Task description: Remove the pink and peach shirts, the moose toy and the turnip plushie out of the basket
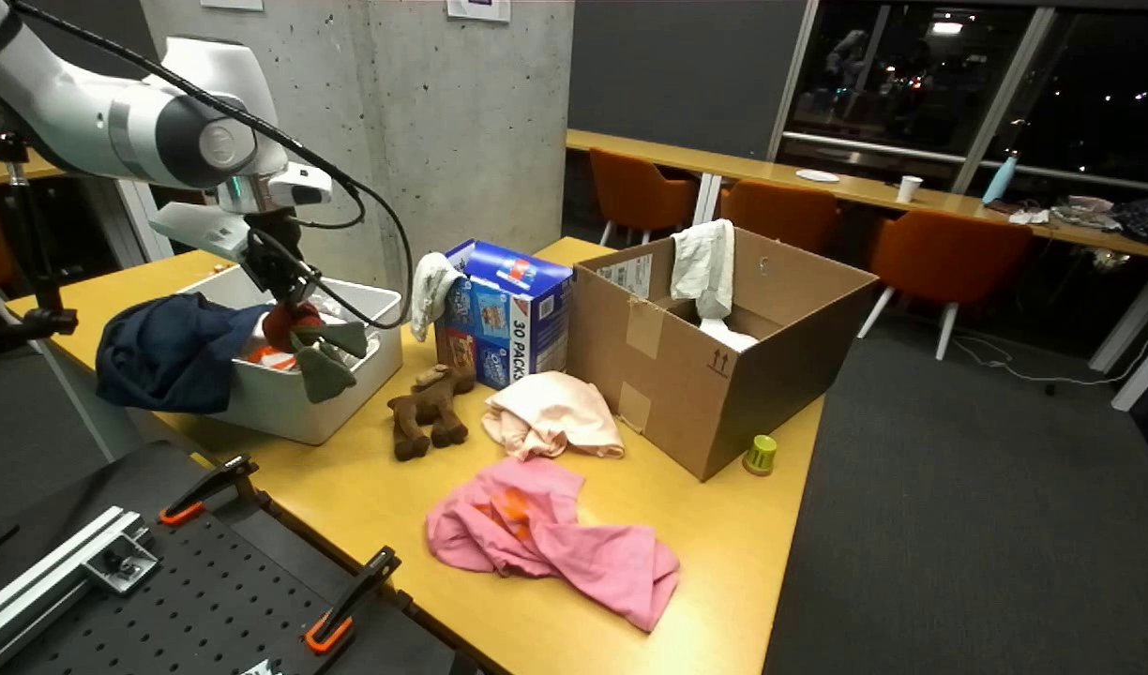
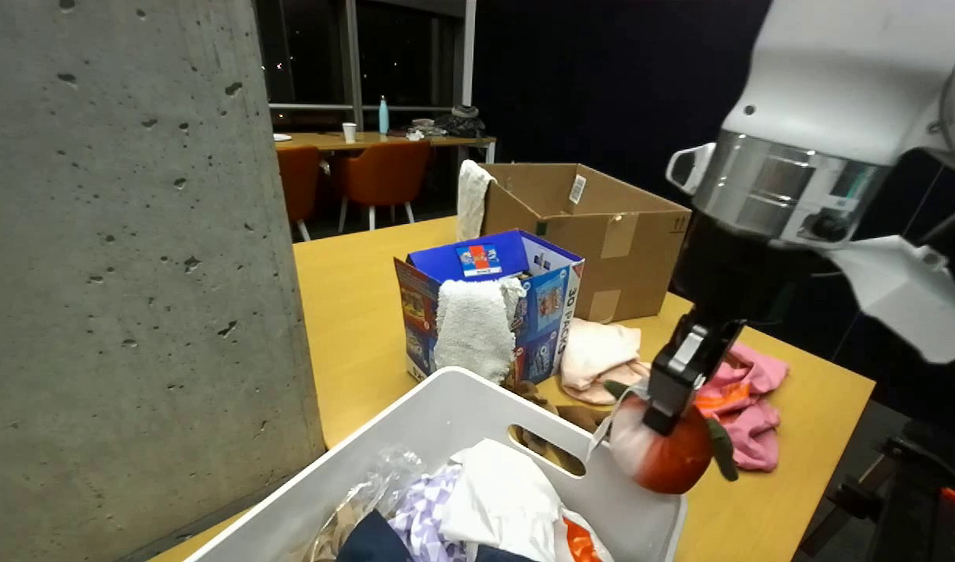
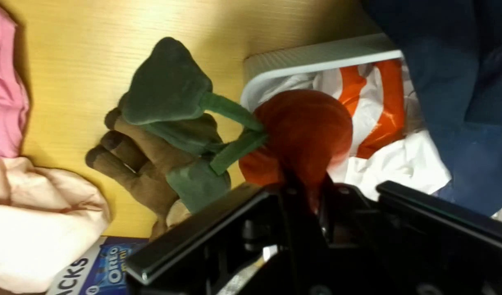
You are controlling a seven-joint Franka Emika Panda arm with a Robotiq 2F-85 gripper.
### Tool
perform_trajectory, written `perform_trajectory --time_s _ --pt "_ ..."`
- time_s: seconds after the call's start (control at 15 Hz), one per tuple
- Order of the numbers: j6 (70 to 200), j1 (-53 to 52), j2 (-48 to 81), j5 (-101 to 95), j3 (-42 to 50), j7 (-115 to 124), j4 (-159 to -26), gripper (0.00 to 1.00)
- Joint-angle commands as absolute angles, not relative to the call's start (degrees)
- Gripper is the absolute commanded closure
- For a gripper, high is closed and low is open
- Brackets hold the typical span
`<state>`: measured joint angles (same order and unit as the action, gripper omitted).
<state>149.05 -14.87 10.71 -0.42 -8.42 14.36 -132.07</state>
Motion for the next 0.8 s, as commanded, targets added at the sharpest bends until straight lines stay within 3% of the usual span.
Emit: perform_trajectory --time_s 0.0,0.33,0.73 --pt "156.99 -11.15 0.54 4.21 -8.27 12.65 -145.05 0.97" --pt "165.58 -6.69 0.53 17.2 -7.01 -0.34 -150.79 0.97" --pt "163.54 -1.45 7.07 27.79 -6.08 -16.14 -144.61 0.97"
